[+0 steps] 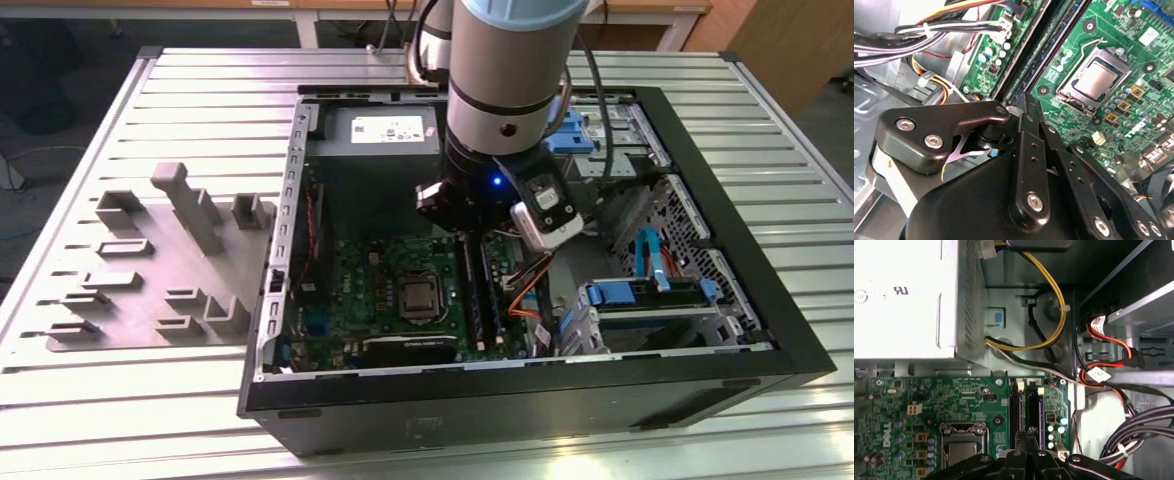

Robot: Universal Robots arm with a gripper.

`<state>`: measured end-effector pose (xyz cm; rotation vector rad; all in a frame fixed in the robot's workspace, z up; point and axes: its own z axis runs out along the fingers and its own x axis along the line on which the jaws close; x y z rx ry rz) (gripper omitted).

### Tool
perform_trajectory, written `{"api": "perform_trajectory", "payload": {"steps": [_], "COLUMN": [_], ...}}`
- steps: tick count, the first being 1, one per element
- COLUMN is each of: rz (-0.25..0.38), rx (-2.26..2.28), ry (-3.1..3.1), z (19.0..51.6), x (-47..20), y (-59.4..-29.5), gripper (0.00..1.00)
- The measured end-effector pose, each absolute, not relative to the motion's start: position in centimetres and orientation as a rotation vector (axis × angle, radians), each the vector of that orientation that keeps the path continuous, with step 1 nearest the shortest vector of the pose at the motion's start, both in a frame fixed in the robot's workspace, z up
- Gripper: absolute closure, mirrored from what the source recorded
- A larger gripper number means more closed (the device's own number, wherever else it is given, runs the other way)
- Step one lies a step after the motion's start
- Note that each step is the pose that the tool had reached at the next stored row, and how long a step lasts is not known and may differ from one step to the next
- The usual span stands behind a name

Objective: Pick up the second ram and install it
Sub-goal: 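Press down the second ram until it locks into place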

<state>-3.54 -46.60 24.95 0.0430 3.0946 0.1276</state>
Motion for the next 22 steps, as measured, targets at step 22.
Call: {"api": "perform_trajectory", "payload": {"steps": [22], "rz": [0.128], "rx": [0.043], "ry": [3.095], "z": [23.8], "x": [-3.5], "y": [-44.8], "gripper": [0.89]}}
